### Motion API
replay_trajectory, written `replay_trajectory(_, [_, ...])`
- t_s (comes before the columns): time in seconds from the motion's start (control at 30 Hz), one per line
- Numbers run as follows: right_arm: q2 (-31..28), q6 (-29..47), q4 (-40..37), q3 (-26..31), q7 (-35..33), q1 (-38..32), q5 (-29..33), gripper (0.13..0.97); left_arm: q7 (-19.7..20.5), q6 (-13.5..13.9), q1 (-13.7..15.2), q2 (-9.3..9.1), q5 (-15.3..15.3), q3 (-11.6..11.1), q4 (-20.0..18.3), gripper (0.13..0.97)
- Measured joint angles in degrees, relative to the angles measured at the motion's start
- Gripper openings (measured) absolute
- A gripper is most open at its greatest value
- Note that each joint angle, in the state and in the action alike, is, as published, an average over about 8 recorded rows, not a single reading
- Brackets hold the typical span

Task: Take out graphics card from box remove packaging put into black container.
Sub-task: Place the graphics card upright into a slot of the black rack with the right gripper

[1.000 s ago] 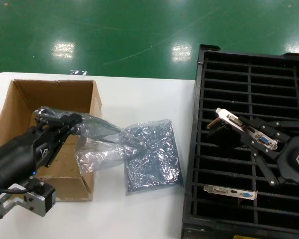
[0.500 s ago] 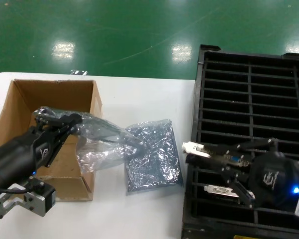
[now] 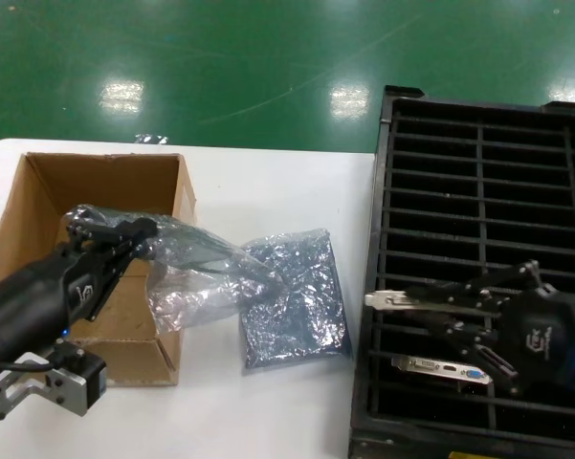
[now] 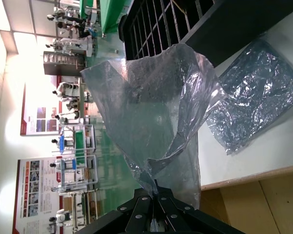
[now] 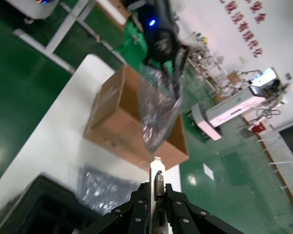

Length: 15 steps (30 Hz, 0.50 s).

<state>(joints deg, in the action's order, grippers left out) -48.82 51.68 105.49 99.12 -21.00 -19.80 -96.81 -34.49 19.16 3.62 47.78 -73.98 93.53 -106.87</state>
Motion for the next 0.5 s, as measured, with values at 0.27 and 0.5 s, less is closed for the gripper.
replay_trajectory(0.27, [0.0, 4.3, -7.4, 0.7, -5.2, -3.3, -1.2, 0.183, 0.0, 0.0, 0.0, 0.0, 0.0, 0.0, 0.0, 0.138])
replay_trajectory(0.5, [0.3, 4.7, -9.3, 1.2, -4.4, -4.0, -0.4, 0.183, 0.0, 0.0, 0.0, 0.0, 0.0, 0.0, 0.0, 0.138])
